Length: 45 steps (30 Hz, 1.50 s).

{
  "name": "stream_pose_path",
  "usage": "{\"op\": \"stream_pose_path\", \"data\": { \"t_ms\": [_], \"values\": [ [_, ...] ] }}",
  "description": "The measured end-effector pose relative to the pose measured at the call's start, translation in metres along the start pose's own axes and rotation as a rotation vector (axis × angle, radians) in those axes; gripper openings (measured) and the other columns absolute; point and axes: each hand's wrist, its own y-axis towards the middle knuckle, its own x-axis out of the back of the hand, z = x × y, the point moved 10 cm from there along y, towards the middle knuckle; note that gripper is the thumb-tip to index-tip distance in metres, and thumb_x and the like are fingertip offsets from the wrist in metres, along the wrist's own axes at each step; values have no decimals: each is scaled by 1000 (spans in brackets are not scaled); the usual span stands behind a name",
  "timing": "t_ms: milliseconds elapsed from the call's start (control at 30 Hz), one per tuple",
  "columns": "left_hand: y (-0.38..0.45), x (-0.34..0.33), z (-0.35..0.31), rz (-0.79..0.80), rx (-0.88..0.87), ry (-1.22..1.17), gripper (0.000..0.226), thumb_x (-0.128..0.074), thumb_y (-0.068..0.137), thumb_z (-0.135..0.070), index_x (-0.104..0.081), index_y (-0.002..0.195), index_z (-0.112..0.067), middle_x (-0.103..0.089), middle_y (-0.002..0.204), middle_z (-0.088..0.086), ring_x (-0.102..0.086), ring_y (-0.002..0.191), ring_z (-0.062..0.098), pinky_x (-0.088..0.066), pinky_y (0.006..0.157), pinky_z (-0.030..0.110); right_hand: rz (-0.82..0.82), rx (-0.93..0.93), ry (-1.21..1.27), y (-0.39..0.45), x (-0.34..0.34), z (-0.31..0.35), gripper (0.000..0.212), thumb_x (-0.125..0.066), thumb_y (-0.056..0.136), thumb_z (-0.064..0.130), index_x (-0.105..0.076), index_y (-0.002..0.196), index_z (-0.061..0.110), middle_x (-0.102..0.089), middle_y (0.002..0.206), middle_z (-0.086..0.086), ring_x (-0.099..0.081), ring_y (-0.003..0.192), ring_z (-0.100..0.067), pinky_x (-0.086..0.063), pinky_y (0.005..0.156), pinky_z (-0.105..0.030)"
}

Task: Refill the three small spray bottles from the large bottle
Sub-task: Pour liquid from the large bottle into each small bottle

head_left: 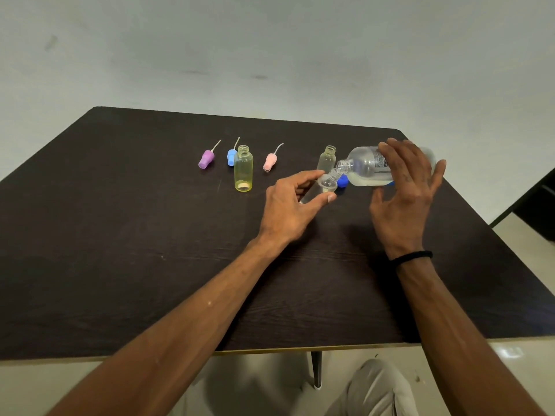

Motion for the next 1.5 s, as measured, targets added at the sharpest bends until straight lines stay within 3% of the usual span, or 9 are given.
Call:
{"op": "stream_pose_path", "data": {
  "t_ms": [500, 767, 1033, 1500],
  "values": [
    [0, 1, -1, -5, 7, 14, 50, -89, 83, -34, -74, 130, -24, -78, 119, -9, -71, 113, 2, -58, 103, 33, 10, -13, 21, -2, -2, -1, 81, -71, 75, -13, -59, 148, 19, -56, 154, -1, -43, 151, -22, -12, 126, -72],
    [-3, 7, -10, -52, -1, -18, 48, -87, 86, -30, -72, 132, -24, -77, 118, -12, -70, 110, -1, -58, 98, 25, 42, -38, 47, -6, -9, -4, 77, -81, 73, 4, -60, 146, 18, -62, 144, -3, -55, 138, -28, -29, 117, -73],
    [2, 17, -7, -147, -34, -83, 45, -85, 89, -26, -70, 131, -19, -76, 115, -16, -71, 108, -3, -58, 100, 29, 6, -134, 99, -10, -9, -14, 76, -95, 74, 23, -62, 142, 10, -68, 136, -10, -62, 126, -28, -44, 108, -68],
    [26, 22, 26, -234, 67, -66, 42, -86, 87, -24, -69, 125, -21, -77, 116, -8, -72, 108, 3, -59, 98, 28, 55, -219, 182, -12, -18, -23, 80, -93, 74, 37, -60, 143, 12, -68, 138, -6, -63, 127, -24, -49, 111, -59]
  ]
}}
